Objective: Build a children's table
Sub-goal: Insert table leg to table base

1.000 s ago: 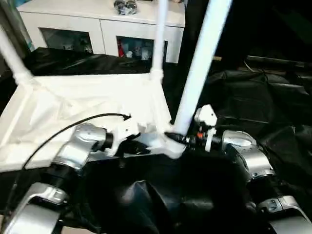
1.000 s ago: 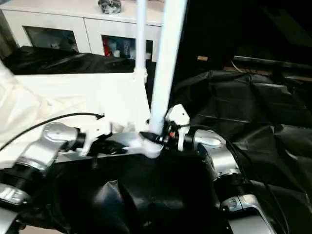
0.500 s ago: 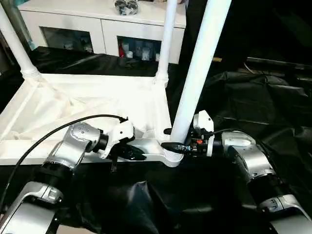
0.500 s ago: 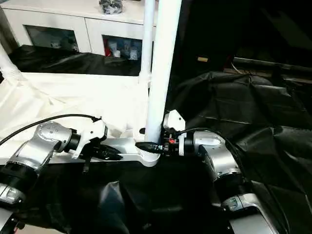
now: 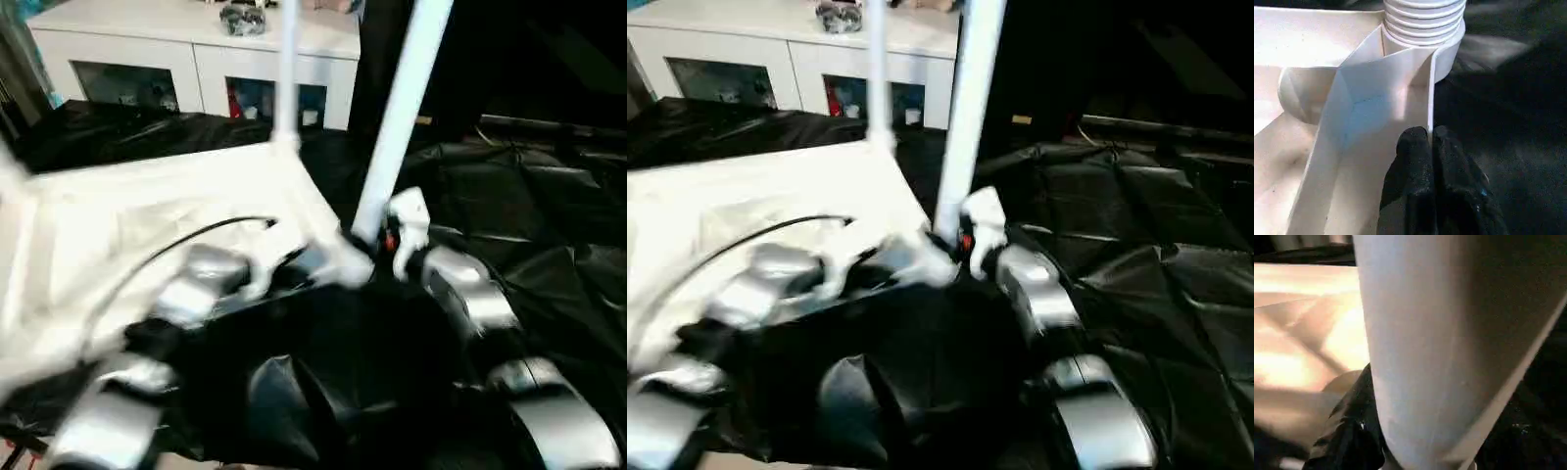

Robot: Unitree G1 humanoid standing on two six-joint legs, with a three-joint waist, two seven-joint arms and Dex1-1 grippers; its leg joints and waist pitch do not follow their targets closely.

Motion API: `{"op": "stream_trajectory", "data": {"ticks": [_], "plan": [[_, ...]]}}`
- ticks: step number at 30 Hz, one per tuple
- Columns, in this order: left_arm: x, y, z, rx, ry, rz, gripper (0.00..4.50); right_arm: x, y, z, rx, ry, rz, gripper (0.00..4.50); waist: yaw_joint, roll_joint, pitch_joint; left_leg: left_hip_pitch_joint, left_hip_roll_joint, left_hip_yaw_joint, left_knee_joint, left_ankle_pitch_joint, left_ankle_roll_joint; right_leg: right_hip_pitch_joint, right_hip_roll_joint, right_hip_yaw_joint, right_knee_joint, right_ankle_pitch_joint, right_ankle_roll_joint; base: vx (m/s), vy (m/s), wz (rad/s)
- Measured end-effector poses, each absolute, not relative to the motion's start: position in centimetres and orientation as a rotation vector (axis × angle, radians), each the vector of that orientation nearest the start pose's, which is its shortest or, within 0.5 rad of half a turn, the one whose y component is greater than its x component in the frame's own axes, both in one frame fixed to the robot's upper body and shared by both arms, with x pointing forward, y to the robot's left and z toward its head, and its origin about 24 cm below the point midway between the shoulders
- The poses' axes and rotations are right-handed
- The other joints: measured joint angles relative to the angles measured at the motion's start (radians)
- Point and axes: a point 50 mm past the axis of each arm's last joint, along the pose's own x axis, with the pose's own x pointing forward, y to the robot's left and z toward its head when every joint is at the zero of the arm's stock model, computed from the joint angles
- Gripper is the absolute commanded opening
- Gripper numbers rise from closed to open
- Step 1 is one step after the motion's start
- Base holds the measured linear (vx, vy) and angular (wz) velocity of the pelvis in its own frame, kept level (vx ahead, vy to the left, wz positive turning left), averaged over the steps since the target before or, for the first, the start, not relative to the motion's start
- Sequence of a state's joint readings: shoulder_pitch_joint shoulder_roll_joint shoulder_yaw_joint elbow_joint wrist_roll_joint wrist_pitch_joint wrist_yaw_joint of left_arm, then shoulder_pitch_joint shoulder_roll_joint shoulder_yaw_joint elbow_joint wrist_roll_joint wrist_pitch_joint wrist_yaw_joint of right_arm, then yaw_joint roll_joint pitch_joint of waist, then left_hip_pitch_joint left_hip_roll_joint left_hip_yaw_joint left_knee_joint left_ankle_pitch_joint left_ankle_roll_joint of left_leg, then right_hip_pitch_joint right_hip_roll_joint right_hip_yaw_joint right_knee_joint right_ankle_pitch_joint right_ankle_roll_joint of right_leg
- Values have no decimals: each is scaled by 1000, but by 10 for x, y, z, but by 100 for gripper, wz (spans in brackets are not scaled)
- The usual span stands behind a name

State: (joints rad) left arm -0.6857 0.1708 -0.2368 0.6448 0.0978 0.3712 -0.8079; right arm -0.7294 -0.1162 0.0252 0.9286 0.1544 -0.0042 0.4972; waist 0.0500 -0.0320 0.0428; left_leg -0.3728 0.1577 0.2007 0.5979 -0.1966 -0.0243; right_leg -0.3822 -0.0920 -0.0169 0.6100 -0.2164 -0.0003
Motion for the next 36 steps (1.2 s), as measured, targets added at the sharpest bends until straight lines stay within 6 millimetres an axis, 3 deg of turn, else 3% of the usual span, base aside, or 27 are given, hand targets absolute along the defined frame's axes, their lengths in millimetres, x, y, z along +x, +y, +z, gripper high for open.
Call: {"op": "stream_trajectory", "data": {"ticks": [3, 12, 13, 14, 16, 17, 21, 22, 27, 29, 33, 36], "plan": [[343, 82, 51, 320, 507, -916, 0, 369, -109, 53, 35, 229, 518, 189, 2, 2, -1, 0, 0, 0, 0, 0, 0, 0, 0, 0, 0, 1, -1, 0, 0, 0], [344, 84, 52, 328, 506, -904, 0, 372, -104, 55, 51, 227, 503, 189, 5, 4, -2, 2, 0, 0, -4, 0, 0, 0, 0, -1, 0, 2, -1, 0, 0, 0], [344, 85, 52, 329, 505, -903, 0, 372, -104, 55, 55, 226, 503, 245, 4, 4, -2, 2, 0, 0, -4, 0, 0, -1, 0, -1, 0, 2, -1, 0, 0, 0], [344, 85, 52, 329, 505, -903, 0, 372, -104, 55, 58, 225, 502, 259, 3, 4, -2, 2, 0, 0, -4, 0, 0, -1, 0, -1, 0, 2, 0, 0, 0, 0], [345, 87, 52, 333, 504, -898, 0, 370, -100, 52, 97, 235, 515, 261, 0, 4, -2, 2, 0, 0, -5, 0, 0, -1, 0, -1, -1, 2, 0, 0, 0, 0], [345, 89, 53, 338, 500, -895, 0, 370, -99, 51, 116, 236, 518, 290, -3, 6, -1, 2, 0, 0, -6, 0, 0, -1, 0, -1, -1, 2, 0, 0, 0, 0], [346, 94, 55, 355, 488, -898, 0, 368, -98, 53, 130, 228, 576, 311, -12, 6, 1, 1, 0, 0, -8, 0, 0, -4, 1, -1, -1, 2, 0, 0, 0, 0], [346, 96, 55, 358, 486, -901, 0, 368, -98, 53, 131, 224, 591, 334, -15, 7, 1, 0, 0, 0, -8, 0, 0, -5, 1, -1, -1, 2, 0, 0, 0, 0], [344, 101, 57, 358, 470, -943, 0, 365, -99, 60, 123, 187, 704, 357, -15, 8, 2, -3, 1, 0, -10, 0, 0, -10, 1, -1, 0, 3, 0, 0, 0, 0], [343, 104, 59, 357, 464, -962, 0, 364, -99, 63, 104, 175, 757, 388, -14, 8, 2, -7, 2, 0, -10, 1, 0, -13, 2, -2, 0, 3, 0, 0, 0, 0], [341, 111, 61, 367, 459, -1001, 0, 360, -99, 65, 98, 164, 831, 393, -9, 8, 2, -13, 4, 0, -9, 4, 4, -18, 2, -6, 0, 3, 0, 0, 0, 0], [339, 113, 61, 375, 460, -1025, 0, 360, -100, 64, 100, 173, 845, 363, -2, 8, 2, -13, 4, 0, -8, 4, 4, -17, 2, -6, 0, 3, 0, 0, 0, 0]]}}
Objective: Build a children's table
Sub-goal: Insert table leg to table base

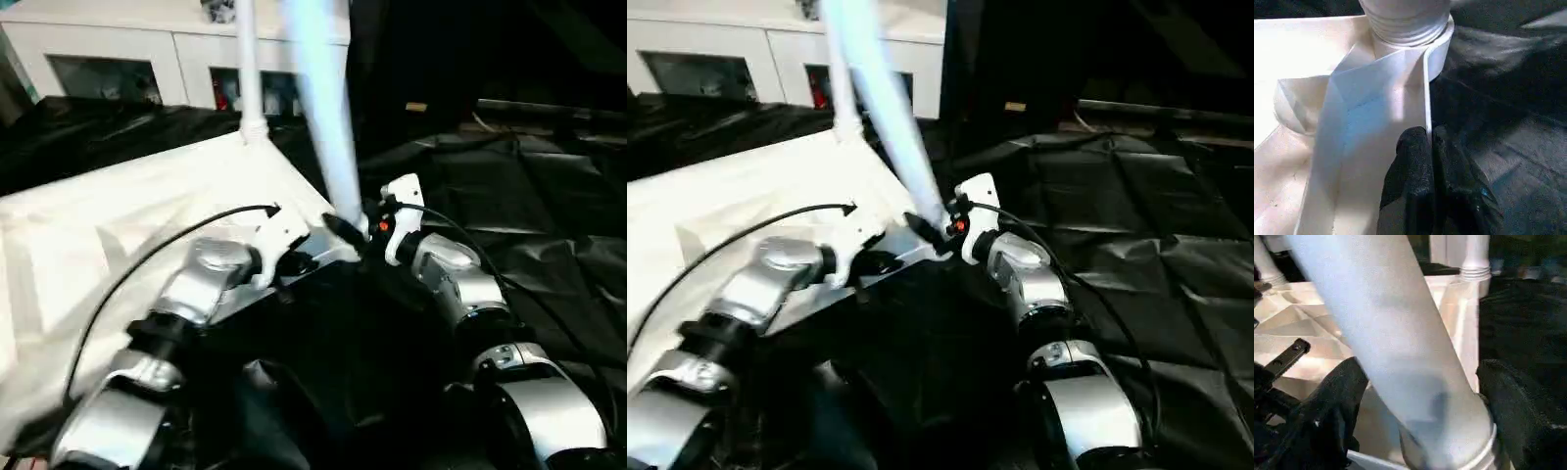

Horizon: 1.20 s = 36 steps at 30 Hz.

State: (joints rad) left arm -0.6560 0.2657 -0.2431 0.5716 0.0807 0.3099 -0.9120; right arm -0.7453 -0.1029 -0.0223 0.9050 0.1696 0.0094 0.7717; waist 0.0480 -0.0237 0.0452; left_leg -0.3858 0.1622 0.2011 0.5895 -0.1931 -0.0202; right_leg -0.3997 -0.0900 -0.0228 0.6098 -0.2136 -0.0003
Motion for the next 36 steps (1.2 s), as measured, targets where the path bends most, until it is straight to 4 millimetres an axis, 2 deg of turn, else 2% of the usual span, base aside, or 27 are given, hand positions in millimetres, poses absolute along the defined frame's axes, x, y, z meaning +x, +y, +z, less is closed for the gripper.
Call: {"op": "stream_trajectory", "data": {"ticks": [4, 7, 8, 11, 12, 15, 17, 30, 32, 34, 36], "plan": [[336, 114, 61, 381, 460, -1043, 0, 359, -102, 63, 99, 185, 852, 325, 6, 0, 0, 0, 0, 0, 0, -2, -4, 0, 0, 0, 0, 0, 0, 0, 0, 0], [335, 114, 61, 383, 461, -1057, 0, 358, -105, 61, 95, 194, 850, 315, 10, 0, 0, 1, 0, 0, 0, -2, -4, 0, 0, 0, 0, 0, 0, 0, 0, 0], [335, 115, 61, 382, 462, -1061, 0, 358, -106, 60, 95, 198, 852, 292, 11, 1, 0, 1, 0, 0, 0, -2, -4, 0, 0, 0, 0, 0, 0, 0, 0, 0], [334, 114, 61, 382, 464, -1080, 0, 357, -107, 60, 96, 203, 863, 273, 13, 1, 0, 1, 0, 0, 0, -2, -3, 0, 0, 0, 1, 0, 0, 0, 0, 0], [333, 114, 61, 382, 465, -1084, 0, 357, -106, 60, 96, 200, 871, 273, 14, 1, 0, 1, 0, 0, 1, -2, -3, 1, 0, 0, 1, 0, 0, 0, 0, 0], [333, 113, 61, 386, 463, -1088, 0, 353, -99, 57, 98, 214, 920, 235, 16, 1, 0, 1, 1, 0, 1, -2, -3, 1, 0, -1, 1, 0, 0, 0, 0, 0], [333, 113, 60, 388, 462, -1084, 0, 349, -89, 57, 106, 204, 968, 225, 16, 2, 1, 0, 1, 0, 2, -2, -3, 1, 0, -1, 1, 0, 0, 0, 0, 0], [333, 113, 60, 409, 455, -1082, 0, 350, -90, 62, 90, 190, 999, 136, 18, 3, 1, 1, 2, 2, 3, -2, -4, 4, -2, -5, 1, 0, 0, 0, 0, 0], [333, 113, 60, 418, 451, -1082, 0, 351, -89, 64, 68, 191, 1005, 136, 18, 3, 1, 1, 3, 2, 3, -1, -5, 4, -2, -6, 2, 0, 0, 0, 0, 0], [333, 114, 60, 421, 449, -1082, 0, 352, -90, 65, 43, 195, 1007, 167, 17, 3, 1, 1, 4, 2, 3, -1, -5, 4, -2, -8, 2, 0, 0, 0, 0, 0], [333, 114, 60, 425, 446, -1082, 0, 353, -92, 65, 33, 210, 1001, 172, 17, 3, 1, 0, 5, 2, 3, 0, -7, 5, -2, -10, 2, 0, 0, 0, 0, 0]]}}
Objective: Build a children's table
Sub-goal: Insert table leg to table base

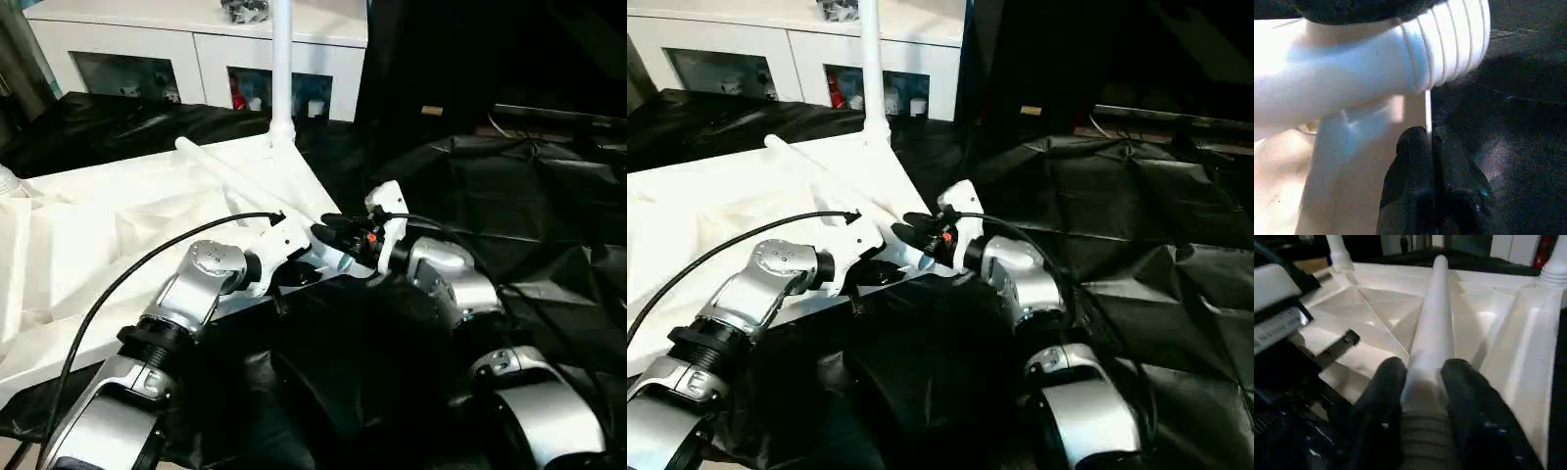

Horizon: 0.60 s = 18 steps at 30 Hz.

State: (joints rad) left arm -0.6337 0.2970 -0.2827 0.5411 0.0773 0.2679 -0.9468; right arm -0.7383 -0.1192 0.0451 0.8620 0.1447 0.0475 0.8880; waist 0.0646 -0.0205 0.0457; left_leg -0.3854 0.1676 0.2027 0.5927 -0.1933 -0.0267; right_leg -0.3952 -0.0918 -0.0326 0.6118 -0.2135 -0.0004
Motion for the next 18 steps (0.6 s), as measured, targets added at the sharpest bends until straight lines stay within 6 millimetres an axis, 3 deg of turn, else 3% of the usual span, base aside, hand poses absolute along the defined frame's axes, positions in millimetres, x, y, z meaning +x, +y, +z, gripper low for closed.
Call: {"op": "stream_trajectory", "data": {"ticks": [13, 18], "plan": [[333, 115, 61, 441, 440, -1093, 0, 359, -89, 72, -21, 354, 1022, 292, 8, 1, 1, -1, 5, 0, 0, 3, -4, 0, 1, -7, 2, 0, 0, 0, 0, 0], [333, 115, 61, 442, 438, -1096, 0, 359, -87, 70, -68, 395, 1027, 292, 11, 1, 1, -2, 5, 0, 0, 3, -4, -1, 1, -7, 3, 0, 0, 0, 0, 0]]}}
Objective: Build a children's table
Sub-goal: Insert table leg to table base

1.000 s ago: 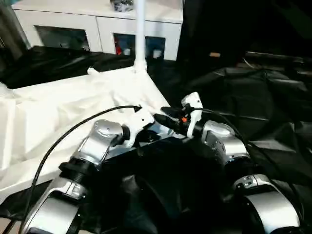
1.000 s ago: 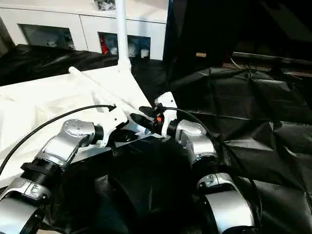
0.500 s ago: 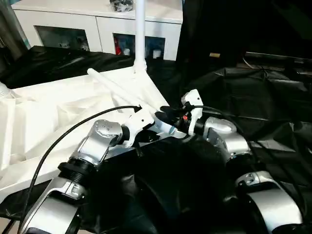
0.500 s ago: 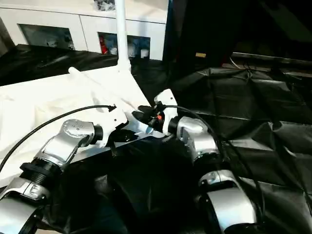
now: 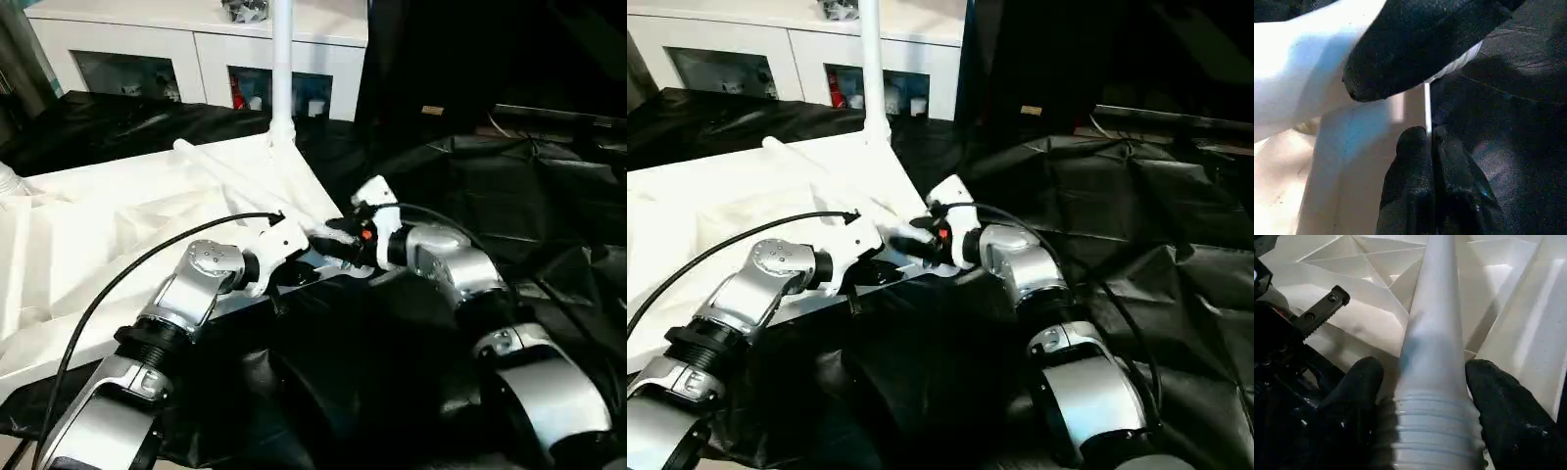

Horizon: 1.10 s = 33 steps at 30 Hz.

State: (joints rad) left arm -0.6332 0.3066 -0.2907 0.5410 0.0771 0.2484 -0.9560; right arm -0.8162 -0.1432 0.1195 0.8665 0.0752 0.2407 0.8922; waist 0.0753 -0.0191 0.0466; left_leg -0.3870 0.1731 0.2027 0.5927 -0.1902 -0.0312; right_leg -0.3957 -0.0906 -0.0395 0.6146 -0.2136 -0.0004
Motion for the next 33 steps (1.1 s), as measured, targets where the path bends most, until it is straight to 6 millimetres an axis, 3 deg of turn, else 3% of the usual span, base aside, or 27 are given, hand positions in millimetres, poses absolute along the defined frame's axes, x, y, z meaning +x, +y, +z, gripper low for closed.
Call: {"op": "stream_trajectory", "data": {"ticks": [4, 6, 13, 16, 23, 28, 33], "plan": [[333, 115, 61, 443, 437, -1097, 0, 359, -88, 71, -69, 407, 1031, 292, 2, 0, 0, 0, 0, 0, 0, 0, 0, 0, 0, 0, 0, 0, 0, 0, 0, 0], [332, 115, 61, 443, 437, -1099, 0, 359, -88, 71, -69, 415, 1034, 264, 3, 0, 0, 0, 0, 0, 0, 0, 0, 0, 0, 0, 0, 0, 0, 0, 0, 0], [332, 115, 60, 460, 434, -1114, 0, 359, -86, 76, -59, 415, 1069, 246, 7, 0, 0, 1, 0, 0, 0, 1, -1, 0, 0, 0, 1, 0, 0, 0, 0, 0], [332, 115, 61, 477, 429, -1120, 55, 359, -86, 77, -58, 413, 1073, 225, 10, 0, 0, 1, 0, 0, 0, 1, -2, 0, 0, 0, 2, 0, 0, 0, 0, 0], [333, 124, 87, 465, 353, -1151, 99, 360, -91, 78, -64, 417, 1056, 184, 14, 4, -3, 10, 1, 0, 0, 2, -3, 9, 0, -1, 1, 0, 0, 0, 0, 0], [331, 141, 103, 418, 364, -1106, 137, 359, -92, 77, -64, 420, 1056, 147, 13, 4, -3, 19, 0, 0, -2, 2, -4, 16, 0, 0, 1, 0, 0, 0, 0, 0], [332, 159, 98, 264, 469, -947, 177, 360, -92, 78, -67, 416, 1054, 114, 12, 4, -3, 19, 0, 0, -3, 2, -5, 16, 0, 0, 1, 0, 0, 0, 0, 0]]}}
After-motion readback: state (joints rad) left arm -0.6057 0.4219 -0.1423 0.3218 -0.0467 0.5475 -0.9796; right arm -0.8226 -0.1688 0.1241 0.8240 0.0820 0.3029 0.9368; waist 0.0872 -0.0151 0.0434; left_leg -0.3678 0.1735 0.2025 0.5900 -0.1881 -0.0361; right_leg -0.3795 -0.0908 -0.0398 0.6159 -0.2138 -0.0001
